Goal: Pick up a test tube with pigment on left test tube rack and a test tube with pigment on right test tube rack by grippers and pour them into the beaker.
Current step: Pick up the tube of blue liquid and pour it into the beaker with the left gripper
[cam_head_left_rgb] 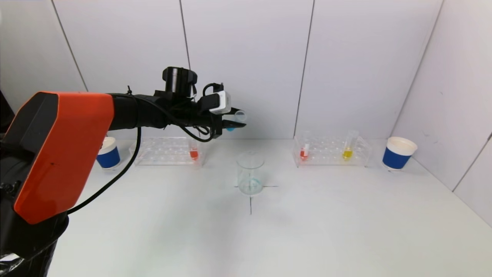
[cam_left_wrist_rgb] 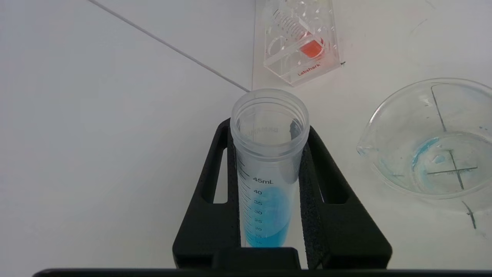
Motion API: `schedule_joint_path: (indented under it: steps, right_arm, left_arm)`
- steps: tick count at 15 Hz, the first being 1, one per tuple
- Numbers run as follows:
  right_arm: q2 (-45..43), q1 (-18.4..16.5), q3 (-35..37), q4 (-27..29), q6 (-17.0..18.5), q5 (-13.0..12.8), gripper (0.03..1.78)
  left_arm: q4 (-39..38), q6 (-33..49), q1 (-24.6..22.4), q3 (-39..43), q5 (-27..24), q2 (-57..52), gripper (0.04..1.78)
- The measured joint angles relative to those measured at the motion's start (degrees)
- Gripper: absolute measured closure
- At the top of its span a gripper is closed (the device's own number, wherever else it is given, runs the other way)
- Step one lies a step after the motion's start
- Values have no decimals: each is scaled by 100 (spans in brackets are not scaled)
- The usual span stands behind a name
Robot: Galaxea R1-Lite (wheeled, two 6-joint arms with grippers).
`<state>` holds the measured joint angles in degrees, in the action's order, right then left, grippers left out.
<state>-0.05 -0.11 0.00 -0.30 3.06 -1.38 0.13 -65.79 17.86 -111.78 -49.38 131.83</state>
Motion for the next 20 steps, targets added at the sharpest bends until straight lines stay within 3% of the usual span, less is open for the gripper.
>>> schedule_joint_path:
  steps: [13,20]
  right_arm:
    - [0,0,0,-2,0,-2,4]
    - [0,1,0,0,0,-2,4]
  left_arm:
    - [-132,-1748,-2,141,-48,76,137]
    - [-1146,-1742,20,957,-205,67,137]
